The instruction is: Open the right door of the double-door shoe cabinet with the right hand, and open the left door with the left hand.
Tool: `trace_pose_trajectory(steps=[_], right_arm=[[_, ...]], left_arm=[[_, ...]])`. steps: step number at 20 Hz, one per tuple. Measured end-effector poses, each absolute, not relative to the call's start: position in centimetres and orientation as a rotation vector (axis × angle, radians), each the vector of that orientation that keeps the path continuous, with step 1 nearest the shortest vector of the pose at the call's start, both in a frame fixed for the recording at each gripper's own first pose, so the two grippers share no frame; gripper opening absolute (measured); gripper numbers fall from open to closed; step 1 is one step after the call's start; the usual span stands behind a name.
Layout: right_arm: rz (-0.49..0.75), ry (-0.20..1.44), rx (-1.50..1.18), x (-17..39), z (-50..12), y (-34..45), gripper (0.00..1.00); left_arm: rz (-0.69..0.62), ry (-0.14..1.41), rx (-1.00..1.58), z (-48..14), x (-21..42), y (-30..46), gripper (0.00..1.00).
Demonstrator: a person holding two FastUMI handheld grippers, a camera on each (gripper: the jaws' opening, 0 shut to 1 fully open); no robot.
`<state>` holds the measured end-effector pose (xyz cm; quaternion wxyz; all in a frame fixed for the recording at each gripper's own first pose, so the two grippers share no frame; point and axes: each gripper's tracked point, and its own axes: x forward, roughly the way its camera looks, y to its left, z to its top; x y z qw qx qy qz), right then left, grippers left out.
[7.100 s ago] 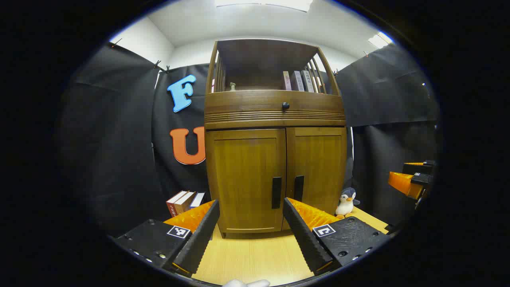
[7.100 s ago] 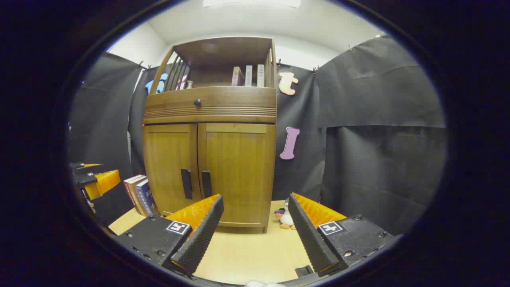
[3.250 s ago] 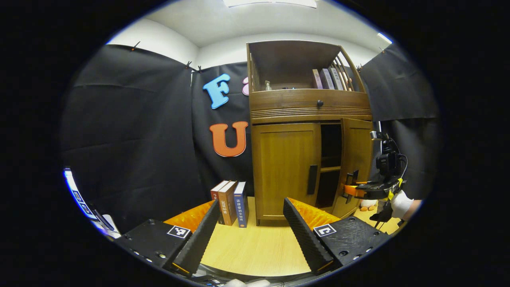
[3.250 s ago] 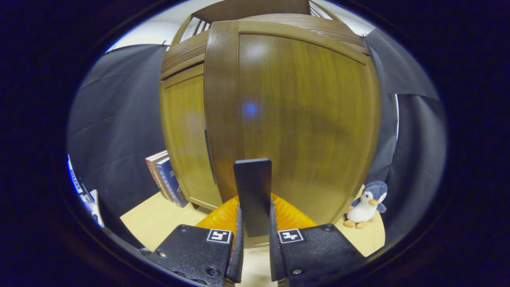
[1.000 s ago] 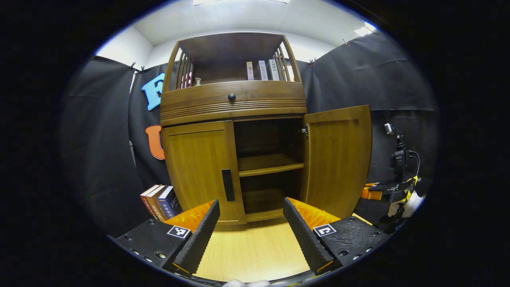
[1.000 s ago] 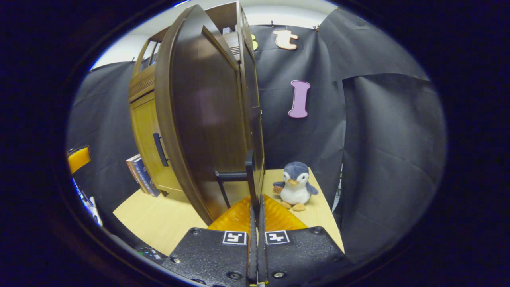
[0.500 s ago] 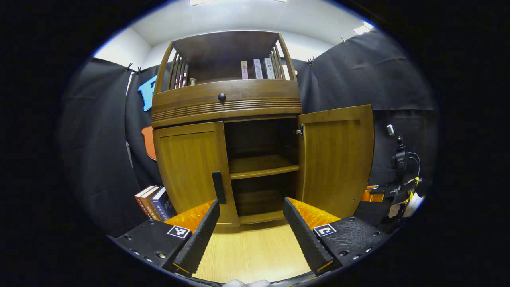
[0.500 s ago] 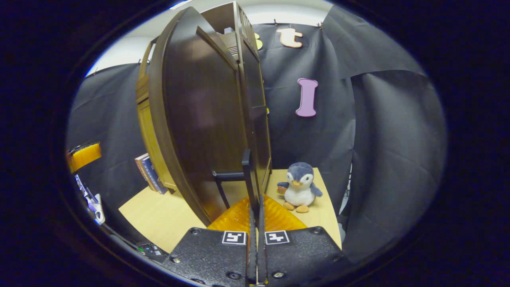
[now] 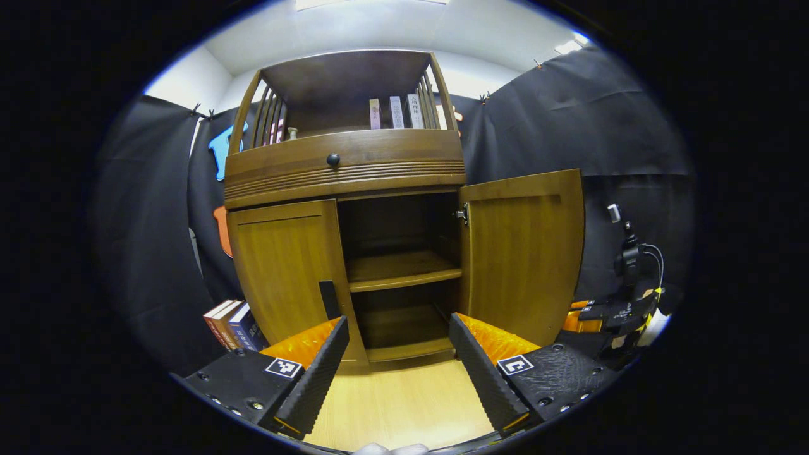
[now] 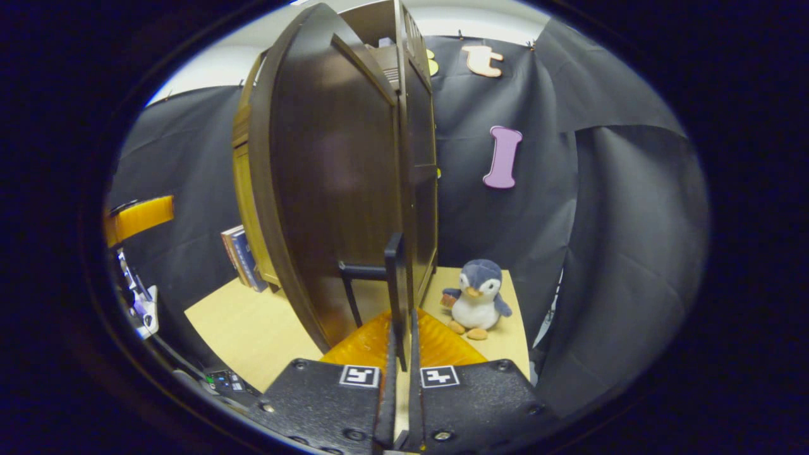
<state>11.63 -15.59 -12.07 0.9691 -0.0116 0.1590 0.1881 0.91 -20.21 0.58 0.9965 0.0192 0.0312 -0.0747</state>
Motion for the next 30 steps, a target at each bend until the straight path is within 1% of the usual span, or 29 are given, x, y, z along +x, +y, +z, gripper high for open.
trace_pose_trajectory(steps=[1,3,6,7,9,12,13,14,15,16,18,19,20,23,26,30], right_arm=[[0.366,0.330,-0.031,11.3,-12.2,-16.2,0.24],[0.342,0.319,-0.032,10.2,-12.1,-17.5,0.46],[0.285,0.260,0.005,8.1,-10.3,-19.5,0.89],[0.254,0.234,0.027,7.4,-9.4,-20.1,0.87],[0.184,0.207,0.076,6.1,-7.6,-21.0,1.00],[0.153,0.138,0.141,3.9,-3.6,-19.9,0.99],[0.133,0.124,0.143,3.4,-2.7,-19.6,1.00],[0.110,0.113,0.137,2.9,-1.9,-19.2,0.99],[0.089,0.106,0.129,2.5,-1.4,-18.5,1.00],[0.079,0.097,0.121,2.1,-0.7,-17.5,0.99],[0.063,0.079,0.109,1.6,0.6,-14.9,1.00],[0.058,0.067,0.108,1.4,0.9,-13.7,0.99],[0.055,0.059,0.105,1.3,1.3,-12.2,1.00],[0.032,0.053,0.096,1.1,0.7,-8.3,1.00],[0.048,0.060,0.097,1.2,-0.7,-4.0,1.00],[0.075,0.101,0.118,1.3,-3.3,-0.3,1.00]], left_arm=[[-0.157,0.064,0.037,0.6,1.0,-20.2,0.96],[-0.169,0.064,0.044,0.4,1.1,-19.9,0.96],[-0.198,0.069,0.040,0.3,1.4,-19.9,0.96],[-0.211,0.069,0.039,0.4,1.5,-19.9,0.96],[-0.226,0.056,0.054,0.9,1.7,-19.7,0.96],[-0.256,0.032,0.049,1.4,2.0,-19.0,0.96],[-0.261,0.026,0.049,1.6,2.0,-18.6,0.96],[-0.262,0.020,0.051,1.8,2.0,-18.1,0.96],[-0.261,0.013,0.053,1.9,1.8,-17.5,0.96],[-0.260,0.009,0.053,1.9,1.7,-16.9,0.96],[-0.255,0.007,0.052,1.6,1.4,-15.5,0.96],[-0.252,0.008,0.052,1.4,1.2,-14.6,0.96],[-0.246,0.009,0.052,1.3,0.9,-13.8,0.96],[-0.225,0.018,0.052,0.7,0.5,-11.2,0.96],[-0.200,0.034,0.047,-0.2,0.3,-8.9,0.96],[-0.171,0.053,0.033,-1.6,0.6,-6.5,0.96]])
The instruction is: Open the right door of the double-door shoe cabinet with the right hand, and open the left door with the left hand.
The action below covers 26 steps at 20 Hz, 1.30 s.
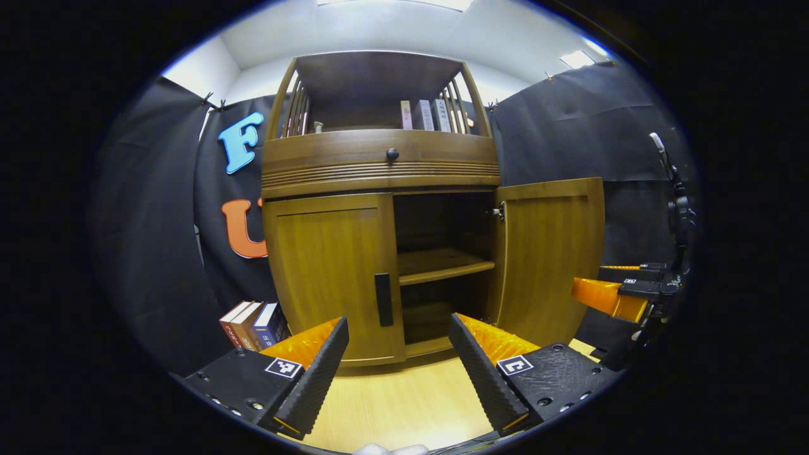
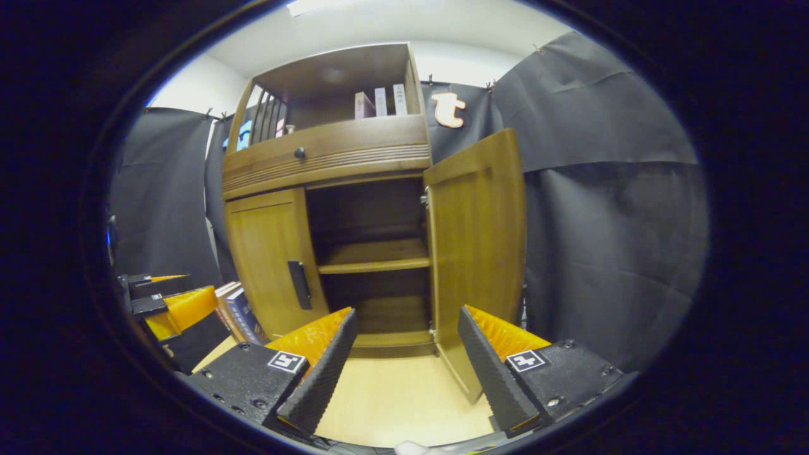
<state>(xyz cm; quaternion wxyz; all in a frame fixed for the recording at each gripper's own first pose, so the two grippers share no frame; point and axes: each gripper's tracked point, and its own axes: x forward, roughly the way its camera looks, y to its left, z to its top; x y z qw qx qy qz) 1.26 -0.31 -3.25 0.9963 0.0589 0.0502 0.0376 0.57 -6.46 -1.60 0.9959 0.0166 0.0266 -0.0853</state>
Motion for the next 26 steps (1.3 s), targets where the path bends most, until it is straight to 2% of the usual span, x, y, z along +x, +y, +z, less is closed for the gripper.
trace_pose_trajectory(steps=[1,2,8,9,12,19,20,23,26], right_arm=[[0.079,0.108,0.115,1.7,-3.6,-0.1,1.00],[0.080,0.109,0.119,1.9,-3.5,0.1,0.99],[0.049,0.111,0.114,2.2,-2.6,0.0,0.99],[0.040,0.119,0.106,2.2,-2.7,-0.3,0.99],[0.013,0.138,0.102,1.3,-2.6,-1.4,1.00],[-0.059,0.183,0.074,-0.2,-3.8,-4.2,1.00],[-0.063,0.190,0.072,-0.2,-3.9,-4.4,0.99],[-0.047,0.198,0.061,-0.2,-3.9,-3.9,0.99],[-0.028,0.199,0.038,0.0,-3.8,-3.2,1.00]], left_arm=[[-0.167,0.061,0.032,-2.0,1.0,-6.1,1.00],[-0.167,0.058,0.033,-2.3,1.6,-5.8,0.96],[-0.178,0.001,0.046,-4.1,10.1,-6.7,0.96],[-0.180,-0.011,0.046,-4.5,11.6,-7.1,1.00],[-0.183,-0.016,0.043,-6.3,16.0,-8.6,0.95],[-0.119,0.036,0.020,-9.6,23.8,-8.9,0.95],[-0.121,0.045,0.021,-9.9,24.6,-9.1,1.00],[-0.101,0.052,0.015,-10.5,26.0,-8.3,0.60],[-0.099,0.083,-0.015,-11.0,27.1,-7.6,0.61]])
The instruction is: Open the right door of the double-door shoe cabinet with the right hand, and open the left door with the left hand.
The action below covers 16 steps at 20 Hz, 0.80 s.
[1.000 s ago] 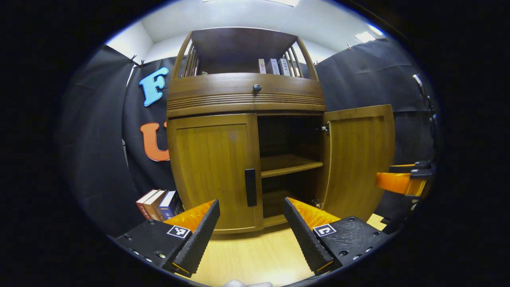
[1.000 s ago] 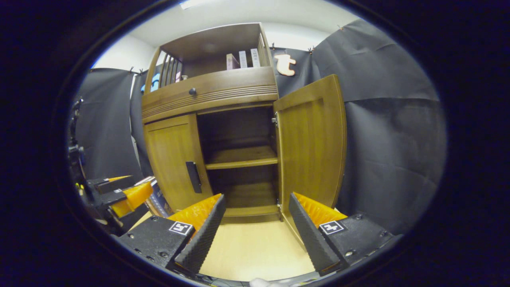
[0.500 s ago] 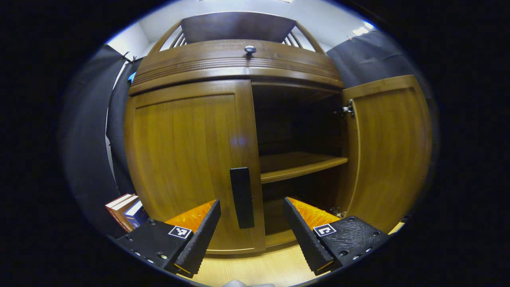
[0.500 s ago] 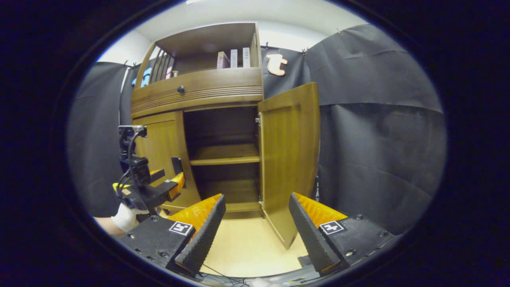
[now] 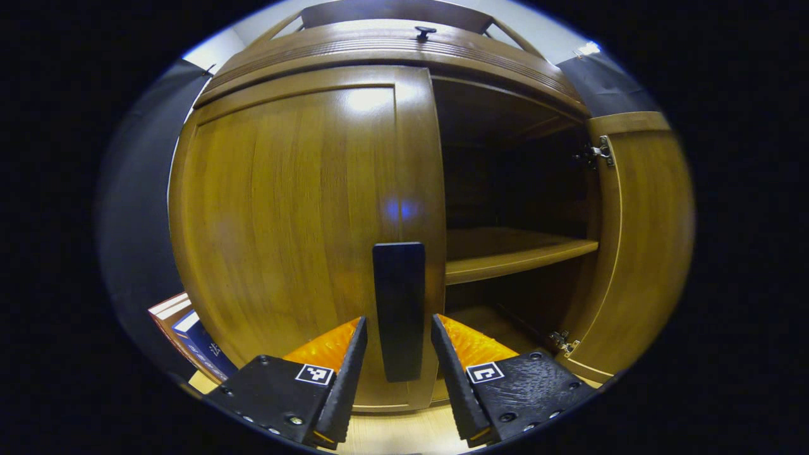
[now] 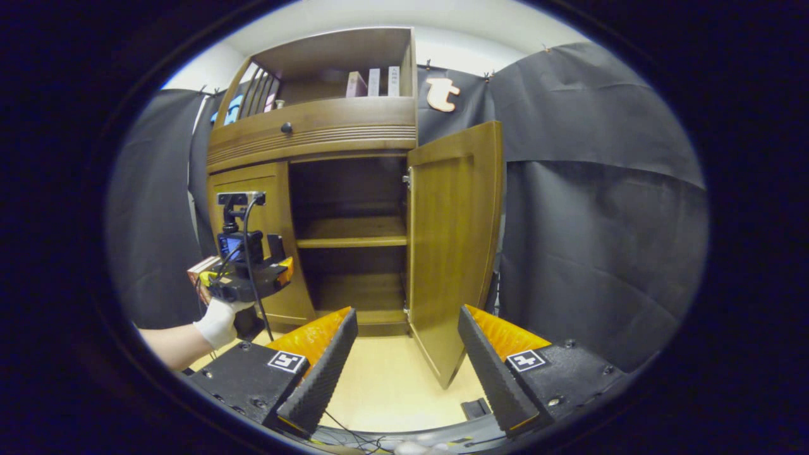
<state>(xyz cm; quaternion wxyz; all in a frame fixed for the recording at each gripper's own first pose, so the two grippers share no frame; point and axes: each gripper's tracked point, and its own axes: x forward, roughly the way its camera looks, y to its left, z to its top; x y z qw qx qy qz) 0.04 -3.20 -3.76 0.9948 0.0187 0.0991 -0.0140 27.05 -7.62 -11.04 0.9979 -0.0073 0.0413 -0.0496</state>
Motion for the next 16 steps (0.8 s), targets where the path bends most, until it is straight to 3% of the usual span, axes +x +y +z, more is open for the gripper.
trace_pose_trajectory(steps=[1,4,6,7,9,16], right_arm=[[-0.023,0.200,0.033,0.0,-3.8,-3.0,1.00],[-0.013,0.207,0.026,-0.2,-4.0,-2.4,1.00],[-0.016,0.208,0.029,-0.1,-4.0,-2.5,1.00],[-0.018,0.207,0.031,-0.2,-3.9,-2.5,1.00],[-0.020,0.204,0.032,-0.3,-3.8,-2.4,1.00],[-0.012,0.211,0.041,-0.4,-4.3,-2.0,1.00]], left_arm=[[-0.115,0.093,-0.030,-11.4,27.6,-7.8,0.67],[-0.149,0.097,-0.037,-10.8,27.4,-8.5,0.49],[-0.130,0.082,0.000,-11.2,27.7,-8.3,0.31],[-0.129,0.075,-0.002,-11.0,27.5,-8.3,0.41],[-0.139,0.081,-0.018,-11.1,27.2,-8.4,0.26],[-0.204,0.080,-0.035,-11.2,23.8,-8.1,0.26]])
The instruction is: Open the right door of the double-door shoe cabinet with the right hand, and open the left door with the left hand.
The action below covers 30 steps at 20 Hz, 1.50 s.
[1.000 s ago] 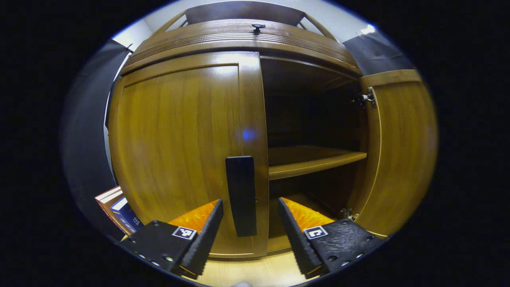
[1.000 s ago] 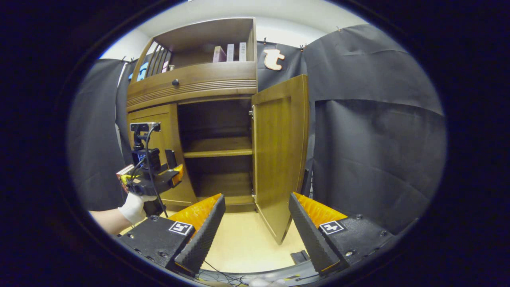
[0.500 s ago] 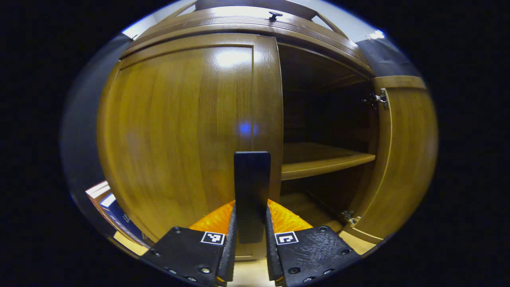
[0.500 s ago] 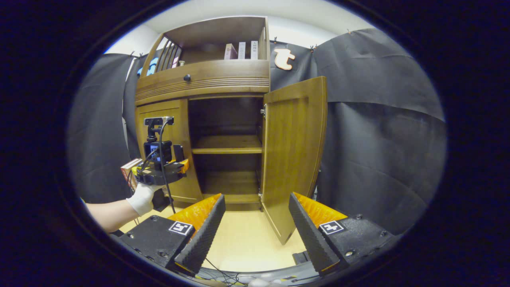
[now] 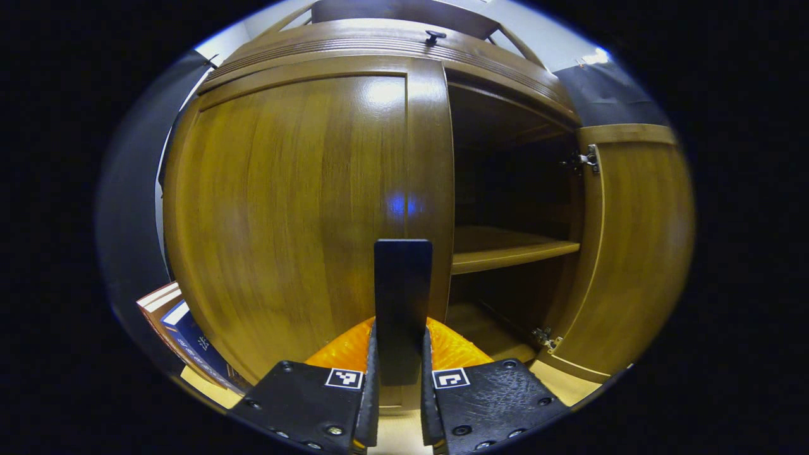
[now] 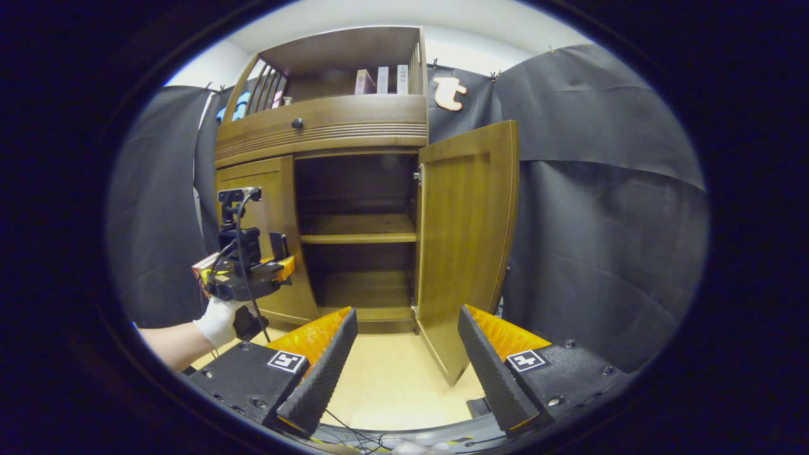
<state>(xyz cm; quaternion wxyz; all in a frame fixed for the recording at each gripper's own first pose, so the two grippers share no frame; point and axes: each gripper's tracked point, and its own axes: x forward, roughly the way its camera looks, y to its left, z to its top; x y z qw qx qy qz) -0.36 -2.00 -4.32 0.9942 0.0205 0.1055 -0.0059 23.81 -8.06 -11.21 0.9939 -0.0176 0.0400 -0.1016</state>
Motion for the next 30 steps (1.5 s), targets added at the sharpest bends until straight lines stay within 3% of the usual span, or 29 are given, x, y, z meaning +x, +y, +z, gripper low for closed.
trace_pose_trajectory(steps=[6,7,8,20,21,29,30], right_arm=[[0.015,0.229,0.046,-0.6,-5.0,-1.2,1.00],[0.019,0.230,0.044,-0.6,-5.1,-1.0,1.00],[0.023,0.232,0.044,-0.5,-5.1,-0.8,1.00],[0.117,0.277,0.029,-0.3,-6.2,2.6,1.00],[0.127,0.280,0.027,-0.1,-6.4,3.0,1.00],[0.202,0.295,0.023,0.0,-7.0,6.0,1.00],[0.208,0.297,0.025,-0.1,-7.1,6.2,1.00]], left_arm=[[-0.225,0.086,-0.047,-11.5,18.6,-6.3,0.26],[-0.221,0.088,-0.052,-11.6,17.6,-5.8,0.34],[-0.218,0.090,-0.056,-11.6,17.0,-5.5,0.25],[-0.117,0.085,-0.034,-12.0,9.9,0.7,0.25],[-0.111,0.084,-0.036,-12.0,9.4,1.2,0.16],[-0.011,0.102,-0.058,-12.5,6.4,6.5,0.15],[0.002,0.102,-0.053,-12.5,5.9,7.3,0.07]])
